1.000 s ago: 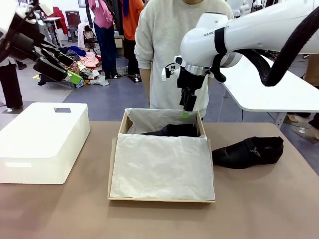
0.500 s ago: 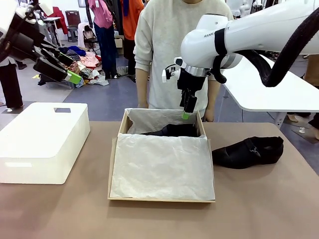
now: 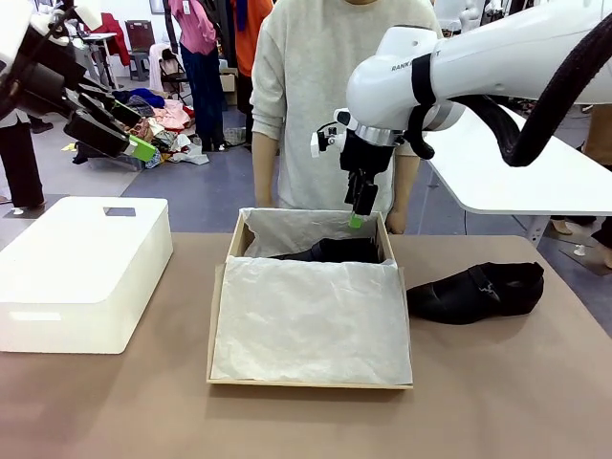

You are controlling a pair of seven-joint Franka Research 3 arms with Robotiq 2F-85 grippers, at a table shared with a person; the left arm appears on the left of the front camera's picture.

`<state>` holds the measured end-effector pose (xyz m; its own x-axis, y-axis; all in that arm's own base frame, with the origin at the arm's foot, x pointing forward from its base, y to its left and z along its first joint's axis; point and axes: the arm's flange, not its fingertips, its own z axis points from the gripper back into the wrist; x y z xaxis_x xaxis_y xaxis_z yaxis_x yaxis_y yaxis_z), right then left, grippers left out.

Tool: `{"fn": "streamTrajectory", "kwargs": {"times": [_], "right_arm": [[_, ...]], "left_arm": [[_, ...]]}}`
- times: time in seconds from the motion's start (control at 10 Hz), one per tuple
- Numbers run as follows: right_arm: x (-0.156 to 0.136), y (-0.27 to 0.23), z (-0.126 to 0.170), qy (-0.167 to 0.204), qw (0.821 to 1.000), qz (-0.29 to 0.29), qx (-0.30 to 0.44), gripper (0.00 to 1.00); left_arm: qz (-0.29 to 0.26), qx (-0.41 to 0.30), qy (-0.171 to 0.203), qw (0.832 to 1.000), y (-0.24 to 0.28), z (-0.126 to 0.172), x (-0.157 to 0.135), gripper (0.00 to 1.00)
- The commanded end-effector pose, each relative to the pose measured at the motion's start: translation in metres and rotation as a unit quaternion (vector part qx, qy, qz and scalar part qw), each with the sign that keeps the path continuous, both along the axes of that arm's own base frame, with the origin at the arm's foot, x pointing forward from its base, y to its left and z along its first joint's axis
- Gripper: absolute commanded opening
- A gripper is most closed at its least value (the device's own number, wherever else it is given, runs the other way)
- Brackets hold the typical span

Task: Pack the shoes into the box.
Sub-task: Place the other shoe of the Shoes into the Shoes Box.

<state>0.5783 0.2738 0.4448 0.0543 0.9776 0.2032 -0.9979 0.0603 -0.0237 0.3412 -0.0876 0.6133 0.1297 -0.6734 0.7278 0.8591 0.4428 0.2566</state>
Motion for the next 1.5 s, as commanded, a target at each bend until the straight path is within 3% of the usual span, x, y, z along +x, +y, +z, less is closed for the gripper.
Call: {"fn": "streamTrajectory", "kwargs": {"times": [0.0, 0.2, 0.6, 1.0, 1.4], "right_arm": [[-0.008, -0.022, 0.032, -0.026, 1.000, -0.001, -0.008, 1.00], [-0.020, -0.055, 0.061, -0.042, 0.999, -0.010, -0.021, 1.00], [-0.034, -0.142, 0.076, -0.048, 0.997, -0.038, -0.046, 1.00], [-0.058, -0.217, 0.067, -0.051, 0.995, -0.066, -0.057, 1.00], [-0.062, -0.253, 0.039, -0.039, 0.995, -0.058, -0.070, 1.00]], "left_arm": [[-0.011, -0.004, -0.001, 1.000, 0.002, -0.002, 0.001, 1.00], [-0.011, -0.004, -0.001, 1.000, 0.002, -0.002, 0.001, 1.00], [-0.011, -0.004, -0.001, 1.000, 0.002, -0.002, 0.001, 1.00], [-0.011, -0.004, -0.001, 1.000, 0.002, -0.002, 0.001, 1.00], [-0.011, -0.004, -0.001, 1.000, 0.002, -0.002, 0.001, 1.00]]}}
